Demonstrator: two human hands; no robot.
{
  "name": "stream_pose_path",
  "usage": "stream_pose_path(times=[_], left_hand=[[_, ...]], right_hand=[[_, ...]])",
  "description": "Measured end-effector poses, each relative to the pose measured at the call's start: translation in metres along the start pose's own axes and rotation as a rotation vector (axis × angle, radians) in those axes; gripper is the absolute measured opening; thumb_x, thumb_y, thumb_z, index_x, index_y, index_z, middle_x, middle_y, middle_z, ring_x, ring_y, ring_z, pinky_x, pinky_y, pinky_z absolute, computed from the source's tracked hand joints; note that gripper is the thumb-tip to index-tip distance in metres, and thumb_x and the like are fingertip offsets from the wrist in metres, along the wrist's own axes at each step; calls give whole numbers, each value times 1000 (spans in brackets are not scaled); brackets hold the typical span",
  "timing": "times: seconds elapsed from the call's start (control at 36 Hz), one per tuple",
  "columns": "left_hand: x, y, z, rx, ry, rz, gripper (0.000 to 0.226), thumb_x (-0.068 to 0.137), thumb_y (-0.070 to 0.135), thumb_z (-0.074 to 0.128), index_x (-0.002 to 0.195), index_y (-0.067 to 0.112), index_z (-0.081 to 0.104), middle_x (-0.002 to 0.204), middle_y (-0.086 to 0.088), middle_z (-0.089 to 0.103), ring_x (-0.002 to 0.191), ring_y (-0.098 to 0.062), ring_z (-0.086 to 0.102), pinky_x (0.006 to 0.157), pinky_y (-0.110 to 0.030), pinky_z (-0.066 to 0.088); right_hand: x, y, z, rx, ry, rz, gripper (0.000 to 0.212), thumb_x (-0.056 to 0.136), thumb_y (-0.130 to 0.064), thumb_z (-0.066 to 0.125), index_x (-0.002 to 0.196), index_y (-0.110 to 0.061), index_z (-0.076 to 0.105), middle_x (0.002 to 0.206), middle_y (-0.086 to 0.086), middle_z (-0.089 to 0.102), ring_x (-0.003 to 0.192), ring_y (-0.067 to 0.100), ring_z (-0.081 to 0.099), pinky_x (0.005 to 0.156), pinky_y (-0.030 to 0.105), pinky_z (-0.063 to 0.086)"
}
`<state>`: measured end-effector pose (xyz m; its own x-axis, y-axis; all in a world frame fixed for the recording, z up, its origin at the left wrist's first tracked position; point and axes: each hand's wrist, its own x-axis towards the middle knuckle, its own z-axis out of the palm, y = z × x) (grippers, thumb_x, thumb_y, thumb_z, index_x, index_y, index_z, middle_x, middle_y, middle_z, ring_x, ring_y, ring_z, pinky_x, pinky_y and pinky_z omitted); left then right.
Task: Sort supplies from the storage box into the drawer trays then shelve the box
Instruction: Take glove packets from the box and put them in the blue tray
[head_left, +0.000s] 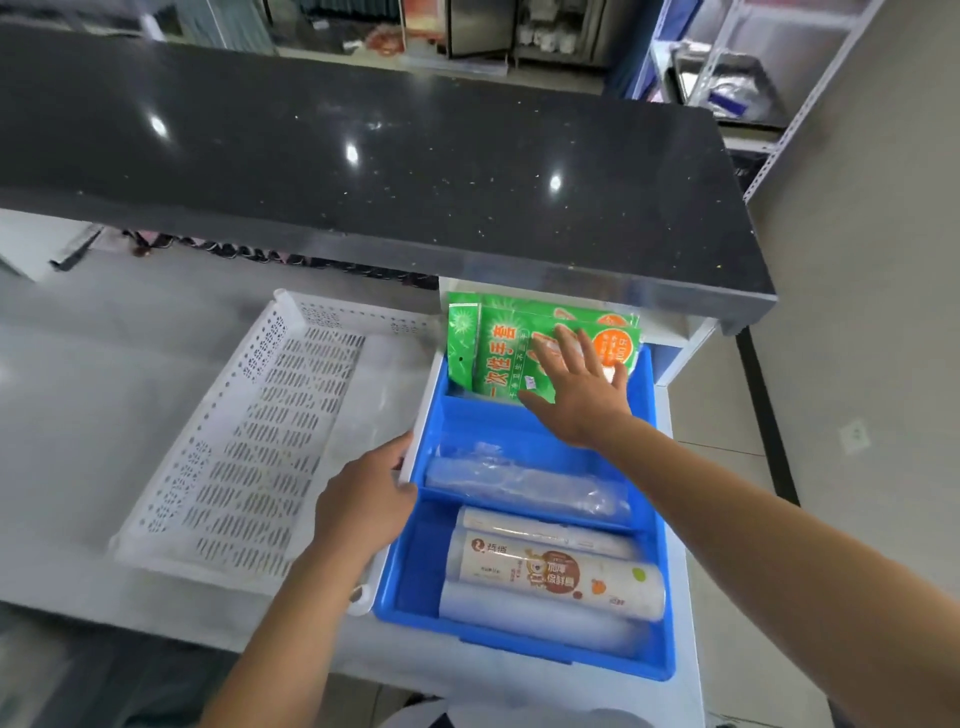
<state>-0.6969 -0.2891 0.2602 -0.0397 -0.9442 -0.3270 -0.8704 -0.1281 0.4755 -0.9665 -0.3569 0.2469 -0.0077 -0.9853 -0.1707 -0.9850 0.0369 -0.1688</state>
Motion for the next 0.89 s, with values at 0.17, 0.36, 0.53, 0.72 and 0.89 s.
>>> stream_pose_path(times=[0.17, 0.36, 0.53, 0.72, 0.89], left_hand=[[1, -9, -2, -98, -51, 61, 64, 94, 26, 56, 151, 46, 33, 137, 9, 61, 108, -20, 65, 86, -40, 56], [9, -16, -1, -52, -65, 152, 64, 95, 26, 55, 153, 38, 31, 144, 6, 56, 111, -27, 64, 85, -39, 53], [-8, -18, 6, -192, 133, 435, 69, 90, 15, 66, 152, 24, 37, 159, -4, 34, 144, -24, 32, 111, -33, 33], [-77, -34, 23, -224, 104, 651, 73, 87, 30, 74, 151, 21, 40, 162, -8, 28, 150, -22, 22, 120, -44, 28], [-153, -63, 50, -147, 126, 683, 83, 87, 49, 68, 156, 37, 24, 168, 6, 6, 154, -14, -1, 120, -38, 12]], right_hand=[[-36, -21, -6, 127, 33, 37, 72, 91, -70, 35, 154, -44, 11, 167, -4, -1, 152, 23, -8, 118, 63, 1], [-150, -65, -9, 494, 178, 207, 65, 90, -64, 48, 149, -44, 31, 164, -10, 18, 152, 12, 5, 121, 55, 13], [-253, -107, 13, 459, 206, 332, 70, 84, -78, 34, 148, -49, 26, 164, -17, 9, 150, 4, -10, 123, 44, 7], [-304, -112, 17, 371, 143, 358, 75, 77, -79, 23, 147, -58, 6, 162, -21, -7, 148, 4, -20, 123, 40, 1], [-330, -112, 32, 379, 92, 253, 74, 86, -73, 37, 152, -50, 11, 161, -20, -10, 149, 7, -20, 122, 40, -3]])
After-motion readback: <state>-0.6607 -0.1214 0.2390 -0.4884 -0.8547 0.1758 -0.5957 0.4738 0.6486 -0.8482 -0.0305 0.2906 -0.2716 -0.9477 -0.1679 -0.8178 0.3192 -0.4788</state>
